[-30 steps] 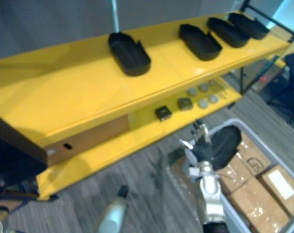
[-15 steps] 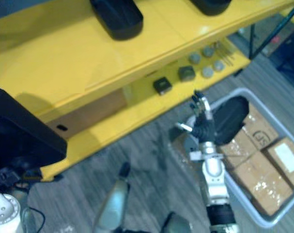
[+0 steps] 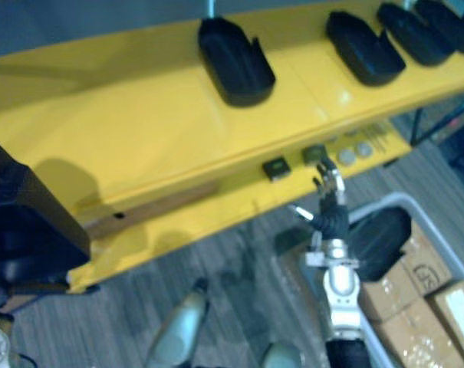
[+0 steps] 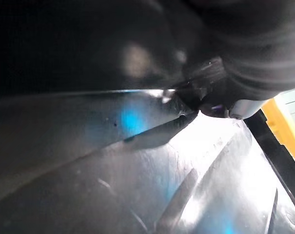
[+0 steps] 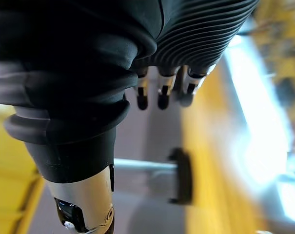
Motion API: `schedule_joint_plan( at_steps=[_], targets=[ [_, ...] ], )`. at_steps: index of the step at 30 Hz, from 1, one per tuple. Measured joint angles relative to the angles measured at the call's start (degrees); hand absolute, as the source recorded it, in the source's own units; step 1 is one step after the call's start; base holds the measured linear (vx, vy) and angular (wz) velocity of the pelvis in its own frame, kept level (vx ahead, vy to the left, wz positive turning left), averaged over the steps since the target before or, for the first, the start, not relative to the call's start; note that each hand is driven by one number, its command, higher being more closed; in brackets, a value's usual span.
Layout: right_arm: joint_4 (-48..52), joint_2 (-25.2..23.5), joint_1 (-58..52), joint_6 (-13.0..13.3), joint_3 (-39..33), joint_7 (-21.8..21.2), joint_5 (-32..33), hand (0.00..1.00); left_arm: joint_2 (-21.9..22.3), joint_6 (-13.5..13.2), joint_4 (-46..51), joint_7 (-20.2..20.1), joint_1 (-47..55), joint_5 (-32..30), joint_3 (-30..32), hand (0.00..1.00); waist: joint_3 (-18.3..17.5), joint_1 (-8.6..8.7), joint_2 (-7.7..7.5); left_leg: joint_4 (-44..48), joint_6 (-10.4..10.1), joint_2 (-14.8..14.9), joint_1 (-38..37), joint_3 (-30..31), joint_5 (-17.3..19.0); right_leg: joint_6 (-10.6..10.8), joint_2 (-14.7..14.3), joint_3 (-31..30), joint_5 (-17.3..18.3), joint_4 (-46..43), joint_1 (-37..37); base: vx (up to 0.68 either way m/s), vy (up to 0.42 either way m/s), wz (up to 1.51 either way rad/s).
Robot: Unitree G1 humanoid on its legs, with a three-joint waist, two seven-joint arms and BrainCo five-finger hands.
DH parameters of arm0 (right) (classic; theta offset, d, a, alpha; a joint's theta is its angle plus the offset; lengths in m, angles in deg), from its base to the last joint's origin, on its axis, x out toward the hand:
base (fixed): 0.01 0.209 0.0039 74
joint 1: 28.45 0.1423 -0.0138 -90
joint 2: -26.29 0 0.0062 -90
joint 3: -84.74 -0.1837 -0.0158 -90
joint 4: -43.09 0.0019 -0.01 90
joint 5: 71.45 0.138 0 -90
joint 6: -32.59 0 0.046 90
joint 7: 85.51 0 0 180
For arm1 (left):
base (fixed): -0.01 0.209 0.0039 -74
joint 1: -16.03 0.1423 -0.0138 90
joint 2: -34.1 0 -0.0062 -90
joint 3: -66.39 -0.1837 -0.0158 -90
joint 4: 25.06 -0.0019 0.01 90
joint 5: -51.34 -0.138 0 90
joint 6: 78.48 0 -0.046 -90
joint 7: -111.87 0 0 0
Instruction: Walk over and take plastic housings, then place them on the shelf
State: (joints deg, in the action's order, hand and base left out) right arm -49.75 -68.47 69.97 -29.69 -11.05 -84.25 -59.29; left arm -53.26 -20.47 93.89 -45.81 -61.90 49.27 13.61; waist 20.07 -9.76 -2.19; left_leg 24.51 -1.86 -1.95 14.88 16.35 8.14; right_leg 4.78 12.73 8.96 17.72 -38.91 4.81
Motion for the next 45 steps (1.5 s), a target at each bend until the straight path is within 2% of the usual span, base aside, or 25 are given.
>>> schedule_joint_plan(
  at_steps=[1, 2, 4, 5, 6, 7, 8, 9, 11, 12, 14, 17, 19, 20, 22, 25, 26, 27, 28, 29, 30, 31, 34, 39, 45],
  targets=[
    [0.3, 1.9, 0.8, -0.1, -2.8, 0.3, 0.1, 0.00, 0.0, 0.1, -0.5, 0.1, -2.3, 0.1, -0.1, 1.00, -1.5, 0.73, 0.50, -1.2, -0.1, 0.3, -0.9, 1.7, 0.0, 0.2, -3.0, -4.3, 0.1, 5.3, 2.2, 0.17, -0.040, 0.73],
    [1.2, 3.6, 0.7, -0.3, -5.7, 0.7, 0.4, 0.00, 0.0, 0.5, -1.0, 0.2, -4.2, 0.7, -0.5, 1.00, -2.5, 1.99, 1.98, -1.4, -0.5, 0.4, -1.1, 4.0, 0.5, 0.8, -5.5, -8.9, -0.3, 9.0, 4.6, 0.17, -0.067, 0.97],
    [4.1, 4.8, -0.1, -1.2, -8.7, 1.6, 0.6, 0.00, 0.0, 1.6, -1.0, 1.4, -5.7, 2.0, -2.5, 1.00, -2.6, 3.25, 2.27, -0.1, -1.8, 0.3, -2.1, 6.7, 2.1, 1.5, -7.3, -14.0, -1.4, 10.7, 6.0, 0.16, -0.146, 1.03],
    [9.1, 4.7, -3.2, -2.3, -10.7, 2.8, 0.5, 0.00, 0.2, 2.9, -0.7, 2.4, -6.1, 2.2, -5.1, 1.00, -2.9, 3.52, 1.67, 2.2, -3.1, -0.3, -2.2, 8.9, 4.5, 2.5, -7.3, -15.0, -2.4, 10.7, 6.3, 0.18, -0.260, 1.02],
    [10.9, 4.6, -4.5, -2.3, -11.0, 3.6, 0.4, 0.00, 0.0, 3.5, -0.2, 2.5, -6.0, 1.9, -6.0, 1.00, -3.6, 3.53, 0.49, 2.5, -3.7, -0.9, -2.2, 9.1, 5.4, 2.4, -6.6, -14.3, -2.5, 11.0, 6.2, 0.23, -0.398, 1.27],
    [14.8, 4.4, -6.4, -2.2, -11.1, 5.2, 0.5, 0.00, -0.6, 4.9, 1.3, 2.5, -4.6, 1.7, -7.0, 1.00, -4.8, 3.47, -2.26, 2.8, -4.2, 0.3, -0.9, 5.4, 6.2, 1.8, -4.2, -11.7, -4.7, 13.3, 4.7, 0.18, -0.486, 1.23],
    [16.5, 4.9, -6.6, -1.5, -12.6, 6.4, 0.6, 0.00, 1.2, 4.8, 1.8, 2.1, -4.0, 1.5, -8.4, 1.00, -4.2, 4.31, -1.28, 4.0, -4.2, 4.9, -0.3, 1.5, 6.1, 3.0, -4.8, -7.1, -4.0, 12.0, 3.1, 0.16, -0.566, 1.58],
    [17.7, 5.0, -6.7, -1.0, -15.0, 8.1, 0.8, 0.00, 2.5, 4.9, 2.9, 1.4, -2.5, 1.5, -10.6, 1.00, -4.8, 4.31, 0.10, 4.8, -4.3, 9.6, 1.9, -3.3, 5.9, 1.2, -5.4, -3.1, -3.0, 11.5, 3.0, 0.09, -0.455, 1.33],
    [18.0, 5.6, -6.7, 0.5, -17.9, 10.4, 2.1, 0.00, 2.7, 4.5, 3.7, 1.3, -2.6, 1.5, -12.9, 1.00, -5.2, 4.42, 1.75, 4.3, -3.6, 12.7, 4.4, -11.0, 4.7, 0.6, -5.3, 1.3, -2.9, 12.4, 3.0, 0.17, -0.284, 1.27],
    [17.6, 6.3, -6.8, 0.9, -18.3, 11.6, 2.2, 0.00, 2.6, 4.1, 3.6, 1.3, -3.2, 1.1, -13.3, 1.00, -5.5, 4.63, 2.98, -0.3, -4.2, 12.8, 3.1, -13.5, 0.6, 0.5, -5.0, 3.4, -2.9, 12.4, 3.0, 0.19, -0.201, 1.13],
    [16.8, 5.9, -6.7, 0.9, -17.7, 12.5, 0.9, 0.00, 2.4, 4.1, 3.1, 1.4, -4.1, 1.0, -13.3, 1.00, -5.4, 4.53, 2.84, -8.4, -7.0, 11.2, 0.0, -13.6, -5.0, 0.3, -3.6, 4.4, -3.1, 13.4, 1.8, 0.13, -0.098, 0.69],
    [16.7, 5.9, -5.8, 1.1, -17.9, 12.5, 0.4, 0.00, 2.2, 4.7, 1.7, 1.5, -4.3, 1.1, -13.1, 1.00, -5.4, 4.58, 2.68, -11.1, -7.3, 11.0, -3.6, -13.8, -5.6, -0.2, -3.8, 4.5, -3.7, 16.1, -1.9, 0.13, -0.015, 0.19],
    [16.7, 5.8, -5.6, 1.2, -18.7, 12.5, 0.3, 0.00, 1.5, 6.7, 0.6, 0.5, -4.7, 1.6, -13.1, 1.00, -5.3, 5.21, 2.23, -11.9, -7.4, 10.9, -4.9, -14.1, -5.6, -0.2, -3.8, 4.4, -4.0, 17.2, -3.4, 0.09, 0.059, -0.19],
    [17.1, 5.3, -6.0, 0.5, -20.0, 11.0, 0.2, 0.00, -1.5, 18.7, -4.4, -6.6, -5.8, 2.1, -13.1, 1.00, -5.2, 7.71, 1.79, -14.7, -7.0, 10.2, -8.4, -17.7, -5.9, 0.4, -3.4, 1.3, -5.8, 20.1, -4.9, 0.05, 0.112, -0.63],
    [17.2, 5.3, -6.1, 0.4, -20.2, 10.4, 0.2, 0.00, -4.2, 22.3, -7.3, -8.5, -6.7, 3.7, -13.3, 1.00, -5.2, 8.30, 1.78, -15.2, -6.9, 10.3, -8.9, -18.9, -5.9, 0.9, -3.5, 0.2, -6.3, 21.0, -4.9, -0.01, 0.072, -0.44],
    [17.6, 5.6, -7.8, -0.6, -20.4, 9.8, 0.1, 0.00, -6.1, 23.3, -11.8, -9.8, -9.5, 4.5, -13.2, 1.00, -5.1, 9.59, 1.87, -17.4, -6.8, 10.4, -9.9, -20.2, -7.1, 0.8, -3.4, -0.7, -7.3, 22.4, -4.7, -0.04, 0.030, -0.15],
    [17.6, 6.6, -8.3, -1.3, -20.2, 9.1, -0.1, 0.00, -11.4, 24.8, -21.2, -11.1, -14.6, 6.7, -13.7, 1.00, -5.1, 9.60, 2.17, -18.8, -6.6, 10.4, -11.3, -21.7, -7.7, 0.8, -3.2, -1.8, -7.3, 22.6, -4.9, -0.04, 0.030, -0.40],
    [17.4, 7.6, -8.3, -2.1, -20.2, 7.8, 0.8, 0.00, -16.9, 28.8, -30.6, -13.1, -20.4, 11.6, -15.4, 1.00, -5.3, 9.74, 2.55, -19.7, -6.6, 10.3, -12.4, -22.8, -8.2, 1.1, -3.5, -2.9, -7.4, 22.5, -4.8, -0.07, 0.013, -0.54],
    [16.8, 9.0, -7.8, -3.0, -19.8, 6.1, 1.8, 0.00, -23.7, 34.9, -44.7, -14.9, -28.2, 16.7, -18.9, 1.00, -5.4, 10.80, 2.77, -21.4, -6.3, 10.2, -13.3, -24.0, -8.5, 1.3, -3.5, -4.4, -7.5, 22.7, -4.8, -0.09, -0.001, -0.45],
    [16.4, 9.6, -7.6, -3.1, -19.7, 5.3, 1.9, 0.00, -26.0, 37.5, -49.9, -15.1, -31.2, 17.9, -20.2, 1.00, -5.4, 11.51, 2.79, -22.4, -6.2, 10.1, -14.0, -24.9, -8.8, 1.3, -3.4, -4.8, -7.5, 22.9, -4.7, -0.11, 0.017, -0.44],
    [15.8, 10.8, -7.3, -3.1, -19.8, 4.5, 2.3, 0.00, -28.4, 40.9, -56.0, -15.3, -34.1, 18.7, -20.9, 1.00, -5.4, 13.44, 2.74, -24.0, -5.9, 9.7, -14.8, -25.9, -9.6, 1.6, -3.2, -5.9, -7.7, 23.8, -4.6, -0.08, 0.039, -0.38],
    [15.3, 12.0, -7.8, -3.1, -20.1, 3.7, 3.3, 0.00, -28.9, 42.8, -59.2, -16.2, -35.5, 20.7, -21.2, 1.00, -5.5, 14.96, 2.77, -25.0, -5.7, 9.4, -15.1, -27.0, -10.1, 2.4, -3.0, -6.8, -8.2, 24.4, -4.1, -0.04, 0.051, -0.40],
    [13.3, 13.5, -8.5, -3.3, -20.0, 2.4, 5.3, 0.00, -29.0, 46.9, -64.6, -18.6, -40.0, 21.8, -24.6, 1.00, -5.5, 16.73, 2.79, -26.5, -6.0, 9.1, -16.6, -28.9, -11.1, 2.9, -2.9, -8.6, -8.4, 24.4, -3.5, 0.04, 0.028, -0.31],
    [12.9, 14.1, -8.5, -3.3, -18.7, -0.1, 7.2, 0.00, -29.1, 53.3, -68.1, -20.0, -47.5, 21.8, -29.7, 1.00, -5.5, 17.78, 2.81, -27.0, -6.2, 9.6, -17.3, -30.6, -11.2, 2.8, -3.7, -10.3, -8.5, 24.1, -2.5, 0.05, -0.015, -0.12],
    [12.5, 14.6, -8.3, -3.4, -15.0, -1.6, 8.0, 0.00, -29.1, 57.1, -72.1, -20.5, -53.0, 21.6, -33.6, 1.00, -5.5, 19.18, 2.83, -26.9, -6.2, 10.0, -17.8, -33.0, -11.2, 2.7, -4.2, -12.3, -10.0, 24.6, -2.0, 0.01, -0.004, -0.15]
  ],
)
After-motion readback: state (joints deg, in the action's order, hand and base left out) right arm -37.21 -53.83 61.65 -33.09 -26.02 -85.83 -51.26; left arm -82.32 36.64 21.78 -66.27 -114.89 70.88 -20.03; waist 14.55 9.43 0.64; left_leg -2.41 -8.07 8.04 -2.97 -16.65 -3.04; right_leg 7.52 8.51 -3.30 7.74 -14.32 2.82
